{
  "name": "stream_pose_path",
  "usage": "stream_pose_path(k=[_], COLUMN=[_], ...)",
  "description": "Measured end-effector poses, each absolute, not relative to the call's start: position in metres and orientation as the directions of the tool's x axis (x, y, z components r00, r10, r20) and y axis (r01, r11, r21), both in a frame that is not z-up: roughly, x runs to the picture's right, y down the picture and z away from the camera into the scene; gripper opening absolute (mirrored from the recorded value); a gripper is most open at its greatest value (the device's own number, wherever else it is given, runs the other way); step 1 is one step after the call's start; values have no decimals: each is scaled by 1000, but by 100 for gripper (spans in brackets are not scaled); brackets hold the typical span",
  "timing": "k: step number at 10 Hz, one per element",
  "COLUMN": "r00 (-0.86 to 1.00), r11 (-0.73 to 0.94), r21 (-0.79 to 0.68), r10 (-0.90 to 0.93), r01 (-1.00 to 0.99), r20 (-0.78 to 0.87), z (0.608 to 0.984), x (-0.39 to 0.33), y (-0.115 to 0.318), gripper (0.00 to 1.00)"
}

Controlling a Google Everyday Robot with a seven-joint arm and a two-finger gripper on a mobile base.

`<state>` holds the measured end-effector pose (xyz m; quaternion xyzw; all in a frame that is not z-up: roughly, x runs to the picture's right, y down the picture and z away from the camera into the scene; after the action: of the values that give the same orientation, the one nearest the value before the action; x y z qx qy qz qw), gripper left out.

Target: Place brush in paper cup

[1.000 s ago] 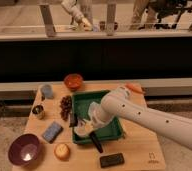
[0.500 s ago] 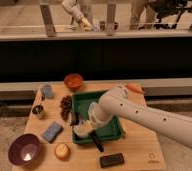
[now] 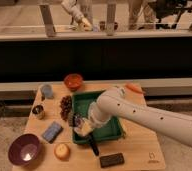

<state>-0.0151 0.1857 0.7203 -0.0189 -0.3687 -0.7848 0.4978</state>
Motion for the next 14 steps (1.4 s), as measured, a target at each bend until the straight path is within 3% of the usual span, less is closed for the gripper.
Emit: stream_pose_path(k=[6, 10, 14], r00=[-445, -194, -192], r11=[-181, 42, 43], r21=[532, 380, 376], r10=[-788, -804, -803], r01=[828, 924, 925], r20=[426, 562, 565], z=[722, 736, 737], x=[-7, 14, 15], y=[180, 170, 170], gripper=[80, 80, 80])
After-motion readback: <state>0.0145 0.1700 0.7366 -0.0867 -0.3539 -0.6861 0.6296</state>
